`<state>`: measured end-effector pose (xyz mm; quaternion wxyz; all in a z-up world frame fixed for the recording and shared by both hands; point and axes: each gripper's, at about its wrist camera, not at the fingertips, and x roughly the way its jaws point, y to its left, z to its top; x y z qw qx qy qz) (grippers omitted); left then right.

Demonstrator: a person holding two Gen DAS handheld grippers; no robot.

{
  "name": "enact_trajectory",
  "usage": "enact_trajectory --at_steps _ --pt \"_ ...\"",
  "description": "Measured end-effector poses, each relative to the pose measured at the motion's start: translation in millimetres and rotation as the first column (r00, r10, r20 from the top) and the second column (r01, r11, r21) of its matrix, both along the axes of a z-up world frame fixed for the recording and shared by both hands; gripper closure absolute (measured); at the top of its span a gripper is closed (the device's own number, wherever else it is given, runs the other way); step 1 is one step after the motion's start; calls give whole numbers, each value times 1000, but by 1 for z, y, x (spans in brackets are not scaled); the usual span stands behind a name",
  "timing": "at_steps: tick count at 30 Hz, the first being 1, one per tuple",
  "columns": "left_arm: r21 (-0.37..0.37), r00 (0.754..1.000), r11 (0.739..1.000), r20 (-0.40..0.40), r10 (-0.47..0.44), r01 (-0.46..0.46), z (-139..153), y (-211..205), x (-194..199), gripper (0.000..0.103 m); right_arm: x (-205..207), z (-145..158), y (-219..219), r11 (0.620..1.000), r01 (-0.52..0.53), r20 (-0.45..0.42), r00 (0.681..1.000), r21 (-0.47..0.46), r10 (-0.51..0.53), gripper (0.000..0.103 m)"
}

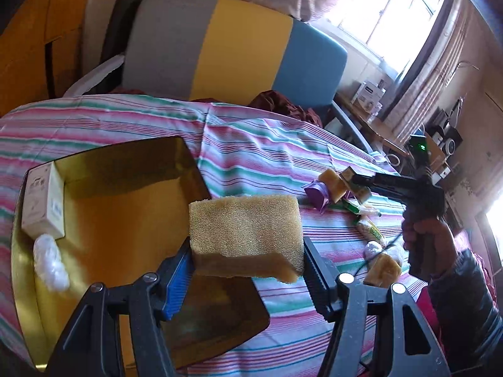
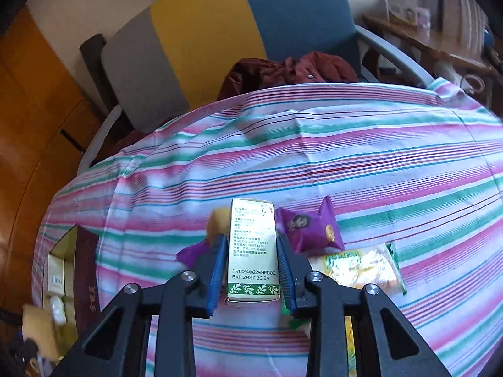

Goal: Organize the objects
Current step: 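Grasp the yellow sponge with left gripper while right gripper grasps the green-white box, then carry the yellow sponge into the gold tray and open the left gripper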

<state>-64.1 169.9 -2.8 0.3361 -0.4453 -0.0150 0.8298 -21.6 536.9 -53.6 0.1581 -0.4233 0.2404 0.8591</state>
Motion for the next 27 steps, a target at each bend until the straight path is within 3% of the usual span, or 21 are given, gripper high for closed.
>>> enact_trajectory --at_steps 6,14,17,22,27 --pt "10 999 999 -2 33 -33 1 -21 8 38 19 1 -52 993 -122 -2 993 1 122 72" --pt "2 993 994 -32 114 -114 11 -69 17 38 26 -37 -113 965 -256 104 963 57 250 72" --pt "-17 978 980 -61 198 -199 20 -108 17 38 27 -47 -121 957 -282 121 955 72 272 72" --pt "-54 936 936 -81 343 -348 22 -175 17 39 27 -50 -125 947 -308 131 946 88 296 73" --pt "-104 915 909 -64 399 -403 7 -201 21 39 26 -49 -127 942 -317 137 943 106 302 73"
